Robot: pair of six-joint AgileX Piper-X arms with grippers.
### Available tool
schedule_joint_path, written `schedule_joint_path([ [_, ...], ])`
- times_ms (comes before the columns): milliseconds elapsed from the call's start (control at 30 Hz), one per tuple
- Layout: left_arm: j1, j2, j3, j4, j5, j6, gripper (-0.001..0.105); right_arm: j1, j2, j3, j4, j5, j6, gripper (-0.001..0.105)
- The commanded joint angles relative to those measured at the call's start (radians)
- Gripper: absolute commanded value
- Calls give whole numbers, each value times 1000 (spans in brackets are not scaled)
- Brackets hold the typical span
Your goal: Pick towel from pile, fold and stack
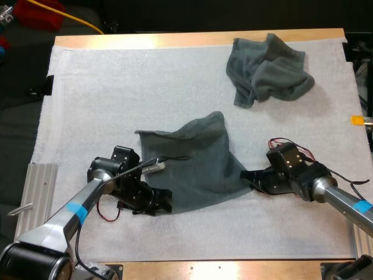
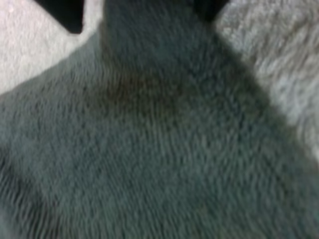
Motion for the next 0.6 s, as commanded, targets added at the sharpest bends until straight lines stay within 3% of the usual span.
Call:
schedule_joint_path([
  [0, -9, 19, 18, -8, -14, 17, 37, 1, -9, 5, 13, -8, -13, 1],
  [100, -9, 19, 18, -1, -31, 33, 27, 1, -9, 5, 13, -9, -13, 1],
  [267, -9, 19, 18, 0, -34, 73, 0, 1, -9, 5, 13, -47, -13, 1],
  [567, -9, -78, 14, 88, -84, 171, 0, 1, -86, 5, 30, -68, -28, 1],
])
